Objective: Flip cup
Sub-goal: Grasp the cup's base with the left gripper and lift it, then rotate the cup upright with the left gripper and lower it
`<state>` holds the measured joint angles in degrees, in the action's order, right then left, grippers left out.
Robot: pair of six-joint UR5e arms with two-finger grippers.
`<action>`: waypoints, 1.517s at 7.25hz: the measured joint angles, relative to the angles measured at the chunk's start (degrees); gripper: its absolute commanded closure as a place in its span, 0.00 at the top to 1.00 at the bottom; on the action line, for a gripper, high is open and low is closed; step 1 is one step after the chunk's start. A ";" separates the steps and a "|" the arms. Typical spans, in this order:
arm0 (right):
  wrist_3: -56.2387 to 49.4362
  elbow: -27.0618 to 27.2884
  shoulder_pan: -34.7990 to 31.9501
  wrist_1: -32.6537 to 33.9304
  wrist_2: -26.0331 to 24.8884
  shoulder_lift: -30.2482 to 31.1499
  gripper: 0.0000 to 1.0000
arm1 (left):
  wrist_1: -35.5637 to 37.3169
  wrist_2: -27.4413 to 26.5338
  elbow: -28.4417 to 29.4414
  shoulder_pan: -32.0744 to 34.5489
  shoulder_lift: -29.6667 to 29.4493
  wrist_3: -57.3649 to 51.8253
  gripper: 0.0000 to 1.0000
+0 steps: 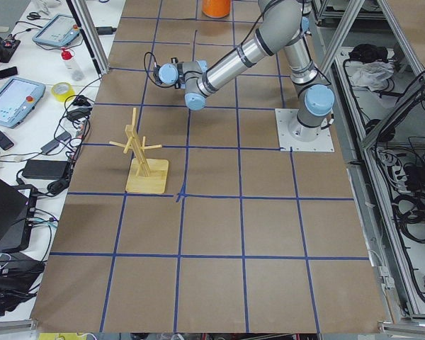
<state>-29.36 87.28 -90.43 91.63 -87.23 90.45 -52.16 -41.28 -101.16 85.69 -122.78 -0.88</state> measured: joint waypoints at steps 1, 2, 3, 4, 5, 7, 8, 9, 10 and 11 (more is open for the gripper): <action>1.35 0.05 0.81 -0.48 0.12 0.13 1.00 | 1.05 -0.44 0.06 0.00 -0.03 0.21 0.00; 3.22 0.03 1.16 -0.19 0.07 0.33 1.00 | 2.26 -1.98 0.26 0.15 0.66 0.72 0.00; 5.52 0.01 1.33 1.02 -0.31 0.59 1.00 | 3.13 -3.86 0.57 0.38 1.93 2.07 0.00; 7.94 0.04 1.42 2.36 -0.67 1.00 1.00 | 3.66 -5.04 0.85 0.53 3.54 3.70 0.00; 10.95 0.15 1.44 2.93 -0.81 1.24 1.00 | 4.76 -8.10 1.57 0.67 5.41 5.66 0.00; 17.31 0.34 1.41 3.02 -0.92 1.37 1.00 | 4.98 -17.72 6.74 0.99 8.60 9.59 0.00; 21.36 0.39 1.40 2.79 -0.97 1.39 1.00 | 3.68 -22.98 9.48 1.04 8.98 9.40 0.00; 24.64 0.40 1.40 2.70 -1.00 1.39 1.00 | 3.43 -30.57 11.27 1.34 8.94 7.15 0.00; 26.29 0.38 1.40 2.81 -1.01 1.39 1.00 | 3.93 -37.53 12.25 1.87 8.85 2.33 0.00; 26.92 0.36 1.40 2.94 -1.02 1.39 1.00 | 4.51 -41.86 12.46 2.17 8.39 -3.53 0.00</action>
<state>-2.44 87.64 -89.03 94.56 -88.24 91.84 -47.64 -83.14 -88.70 87.86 -114.39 -4.41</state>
